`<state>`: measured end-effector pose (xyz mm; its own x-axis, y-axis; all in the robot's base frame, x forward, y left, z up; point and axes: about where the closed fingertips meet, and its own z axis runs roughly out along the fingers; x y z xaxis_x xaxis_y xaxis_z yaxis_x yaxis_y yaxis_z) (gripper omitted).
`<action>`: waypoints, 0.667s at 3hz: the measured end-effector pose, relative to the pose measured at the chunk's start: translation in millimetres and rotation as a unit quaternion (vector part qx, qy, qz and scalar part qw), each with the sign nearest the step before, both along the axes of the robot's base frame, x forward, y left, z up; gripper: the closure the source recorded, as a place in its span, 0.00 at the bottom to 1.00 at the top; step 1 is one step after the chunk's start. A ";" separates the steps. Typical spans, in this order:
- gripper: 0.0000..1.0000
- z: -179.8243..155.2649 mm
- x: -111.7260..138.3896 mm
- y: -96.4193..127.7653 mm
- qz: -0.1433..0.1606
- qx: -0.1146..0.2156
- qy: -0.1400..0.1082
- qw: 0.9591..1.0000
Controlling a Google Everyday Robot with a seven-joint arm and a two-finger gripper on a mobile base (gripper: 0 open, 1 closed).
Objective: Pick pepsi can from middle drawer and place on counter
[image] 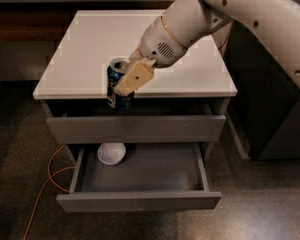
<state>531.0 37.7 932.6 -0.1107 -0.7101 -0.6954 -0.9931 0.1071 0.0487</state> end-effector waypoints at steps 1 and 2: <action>1.00 20.8 18.8 -31.5 -0.050 -0.013 0.002 0.999; 1.00 20.6 42.2 -59.9 -0.090 -0.019 0.016 0.996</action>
Offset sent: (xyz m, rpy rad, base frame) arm 0.0561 -0.0855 0.0262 -0.0396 0.0489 -0.2447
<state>573.3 -22.2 953.3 -0.2599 -0.7021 -0.6630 -0.9558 0.2850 0.0729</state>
